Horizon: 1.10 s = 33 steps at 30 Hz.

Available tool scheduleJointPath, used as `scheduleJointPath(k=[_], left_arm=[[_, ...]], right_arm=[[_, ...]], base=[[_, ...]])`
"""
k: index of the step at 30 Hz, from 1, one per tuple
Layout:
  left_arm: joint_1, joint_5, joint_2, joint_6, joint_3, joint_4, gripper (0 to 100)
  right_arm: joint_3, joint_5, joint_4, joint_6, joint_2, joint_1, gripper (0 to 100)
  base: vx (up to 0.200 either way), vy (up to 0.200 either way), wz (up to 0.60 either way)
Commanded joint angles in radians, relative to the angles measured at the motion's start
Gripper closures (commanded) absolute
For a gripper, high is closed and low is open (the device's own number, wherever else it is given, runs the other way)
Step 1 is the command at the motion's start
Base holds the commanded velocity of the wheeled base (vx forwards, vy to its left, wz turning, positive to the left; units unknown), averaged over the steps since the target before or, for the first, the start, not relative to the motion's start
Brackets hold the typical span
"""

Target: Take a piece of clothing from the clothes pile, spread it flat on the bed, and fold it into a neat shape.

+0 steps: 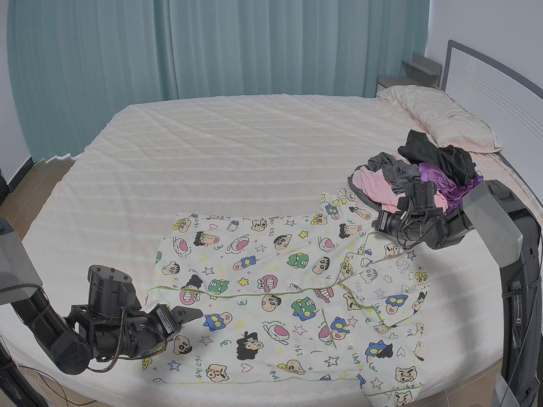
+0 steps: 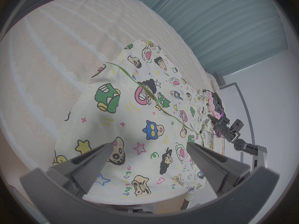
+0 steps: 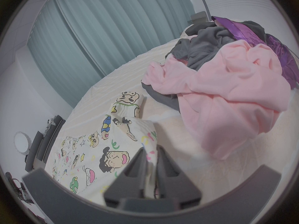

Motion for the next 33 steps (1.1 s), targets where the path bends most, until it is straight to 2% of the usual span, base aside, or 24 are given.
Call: scheduleJointPath(k=[1, 6, 8, 12, 16, 23, 27, 30, 31, 33], left_arm=[[0.000, 0.002, 0.004, 0.000, 0.000, 0.000, 0], [0.000, 0.002, 0.002, 0.000, 0.002, 0.000, 0], [0.000, 0.000, -0.005, 0.001, 0.018, -0.006, 0], [0.000, 0.005, -0.007, 0.001, 0.040, -0.060, 0], [-0.005, 0.009, -0.005, 0.006, 0.104, -0.143, 0], [-0.029, 0.014, -0.048, 0.007, 0.186, -0.149, 0], [-0.031, 0.038, -0.084, 0.003, 0.235, -0.143, 0], [-0.029, 0.064, -0.093, -0.008, 0.235, -0.130, 0], [-0.029, 0.101, -0.084, -0.026, 0.235, -0.130, 0], [-0.031, 0.115, -0.082, -0.028, 0.233, -0.130, 0]], right_arm=[[0.017, -0.003, -0.012, 0.004, -0.004, -0.001, 0], [0.035, -0.003, -0.018, 0.022, -0.030, -0.016, 0], [0.089, 0.000, -0.019, 0.059, -0.108, -0.031, 0], [0.178, 0.000, -0.019, 0.059, -0.203, -0.047, 0], [0.413, 0.003, -0.056, 0.061, -0.377, -0.053, 0], [0.811, -0.004, -0.234, 0.075, -0.578, -0.028, 0], [0.968, -0.023, -0.308, 0.159, -0.659, -0.019, 0], [1.012, -0.026, -0.323, 0.203, -0.677, -0.016, 0], [1.065, -0.027, -0.338, 0.252, -0.696, -0.014, 0], [1.094, -0.032, -0.348, 0.279, -0.705, -0.014, 0]], base=[[0.000, 0.000, 0.00], [0.000, 0.000, 0.00], [0.000, 0.000, 0.00], [0.000, 0.000, 0.00], [-0.050, 0.000, 0.00], [-0.200, 0.000, 0.00], [-0.200, 0.000, 0.00], [-0.200, 0.000, 0.00], [0.000, 0.000, 0.00], [0.000, 0.000, 0.00]])
